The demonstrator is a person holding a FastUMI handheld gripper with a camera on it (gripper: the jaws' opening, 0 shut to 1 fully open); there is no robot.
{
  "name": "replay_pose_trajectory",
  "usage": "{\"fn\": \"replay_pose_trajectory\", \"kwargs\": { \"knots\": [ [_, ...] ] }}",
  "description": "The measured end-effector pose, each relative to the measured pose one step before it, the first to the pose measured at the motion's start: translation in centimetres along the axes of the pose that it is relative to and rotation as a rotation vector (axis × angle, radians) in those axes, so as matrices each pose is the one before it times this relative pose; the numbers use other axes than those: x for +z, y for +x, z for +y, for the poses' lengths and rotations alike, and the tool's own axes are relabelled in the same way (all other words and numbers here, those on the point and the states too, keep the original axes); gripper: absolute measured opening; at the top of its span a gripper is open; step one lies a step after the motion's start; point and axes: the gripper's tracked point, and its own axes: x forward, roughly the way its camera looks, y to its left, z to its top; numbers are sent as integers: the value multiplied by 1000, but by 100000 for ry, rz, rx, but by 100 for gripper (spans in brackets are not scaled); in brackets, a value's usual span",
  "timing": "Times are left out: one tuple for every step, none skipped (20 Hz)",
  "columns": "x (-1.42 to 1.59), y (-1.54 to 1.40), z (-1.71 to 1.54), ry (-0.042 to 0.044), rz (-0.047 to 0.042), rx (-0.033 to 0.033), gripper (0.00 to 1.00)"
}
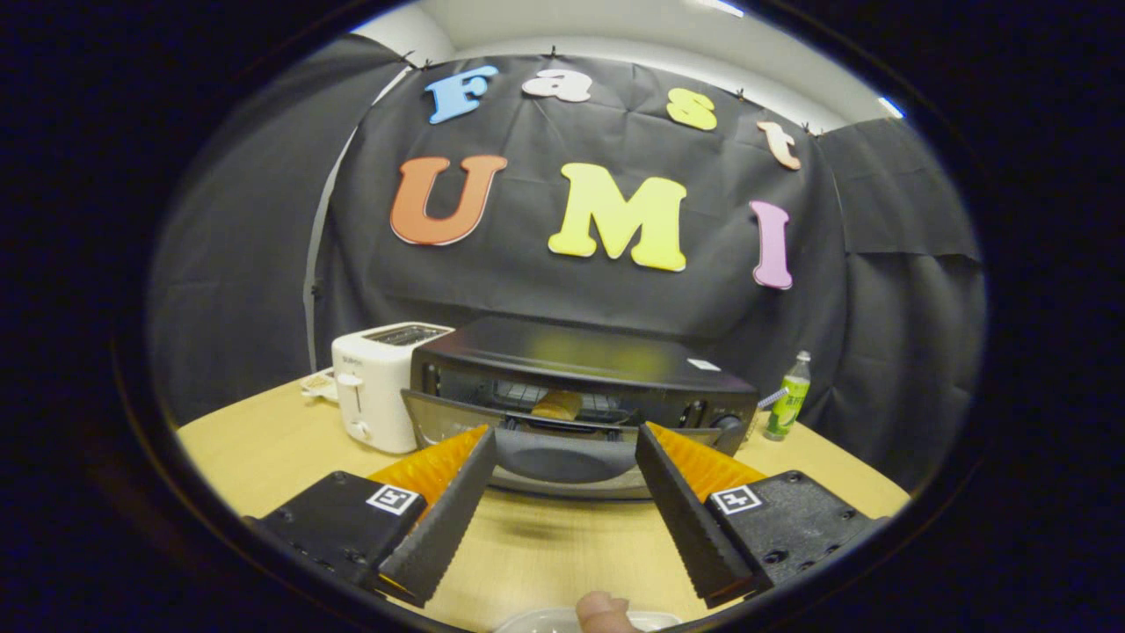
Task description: Open the toaster oven, put the food inside, and close the toaster oven door.
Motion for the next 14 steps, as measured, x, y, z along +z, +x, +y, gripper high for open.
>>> {"fn": "replay_pose_trajectory", "kwargs": {
  "knots": [
    [1066, -543, -366, 641, -2100, -586, 100],
    [874, -812, -141, -266, -1741, -51, 100],
    [664, -797, -155, -581, -1060, -445, 100],
    [679, -890, -27, 1, -1002, -126, 100],
    [755, -837, 323, 348, -862, 765, 100],
    [876, -926, 363, 567, -708, 1073, 100],
    [694, -891, 173, 727, -202, 712, 100],
    [691, -926, 128, 641, 409, 250, 100],
    [818, -1019, -233, 1429, 121, -561, 100],
    [921, -1117, 107, 1693, 116, 454, 100],
    [909, -1113, 371, 1326, 386, 1280, 100],
    [1153, -1211, 153, 922, -494, 844, 100],
    [803, -1155, -478, 451, -506, 123, 100],
    [1191, -1124, -354, 160, -315, -666, 100]
  ]
}}
